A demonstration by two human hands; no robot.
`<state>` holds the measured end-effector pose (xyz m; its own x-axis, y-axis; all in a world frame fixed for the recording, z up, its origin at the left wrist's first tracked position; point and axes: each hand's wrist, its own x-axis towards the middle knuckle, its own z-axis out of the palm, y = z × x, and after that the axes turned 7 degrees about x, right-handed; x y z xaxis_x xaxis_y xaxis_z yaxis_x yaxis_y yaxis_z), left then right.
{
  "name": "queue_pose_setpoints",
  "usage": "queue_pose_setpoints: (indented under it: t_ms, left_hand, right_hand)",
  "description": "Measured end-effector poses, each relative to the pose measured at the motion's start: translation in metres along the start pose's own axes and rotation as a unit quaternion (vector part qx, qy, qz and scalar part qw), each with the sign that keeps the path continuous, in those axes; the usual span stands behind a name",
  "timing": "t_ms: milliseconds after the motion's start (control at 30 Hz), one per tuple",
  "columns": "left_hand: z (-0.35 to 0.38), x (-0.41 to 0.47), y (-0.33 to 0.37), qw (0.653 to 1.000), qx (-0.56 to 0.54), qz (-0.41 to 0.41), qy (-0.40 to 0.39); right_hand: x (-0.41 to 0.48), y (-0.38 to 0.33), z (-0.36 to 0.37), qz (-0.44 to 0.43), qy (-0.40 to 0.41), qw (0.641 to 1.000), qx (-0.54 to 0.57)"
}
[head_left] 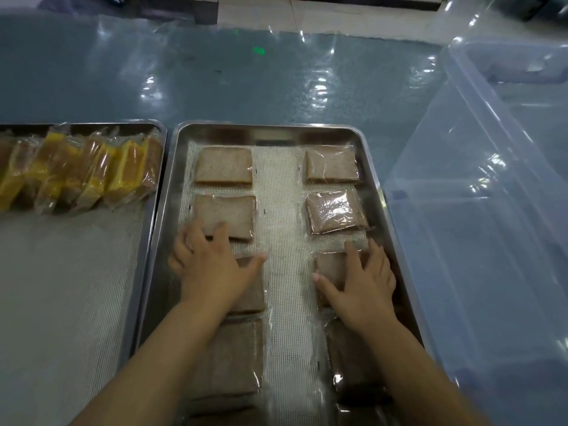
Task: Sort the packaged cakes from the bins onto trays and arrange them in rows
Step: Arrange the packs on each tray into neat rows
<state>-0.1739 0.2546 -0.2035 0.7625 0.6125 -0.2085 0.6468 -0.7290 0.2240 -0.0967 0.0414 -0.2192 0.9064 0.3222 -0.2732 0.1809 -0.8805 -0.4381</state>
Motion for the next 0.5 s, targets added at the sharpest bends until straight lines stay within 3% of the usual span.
queue_pose_setpoints:
  t_ms: [167, 500]
  left_hand:
    - [0.018, -0.038, -0.002, 0.995, -0.012, -0.044, -0.091]
    - [0.021, -0.028, -0.002, 0.998, -0.026, -0.058, -0.026]
  right_hand:
    - [0.0, -0.006, 0.001, 0.01, -0.005, 1.0, -0.003]
    - [0.003, -0.008, 0.007, -0.03, 0.071, 0.997, 0.017]
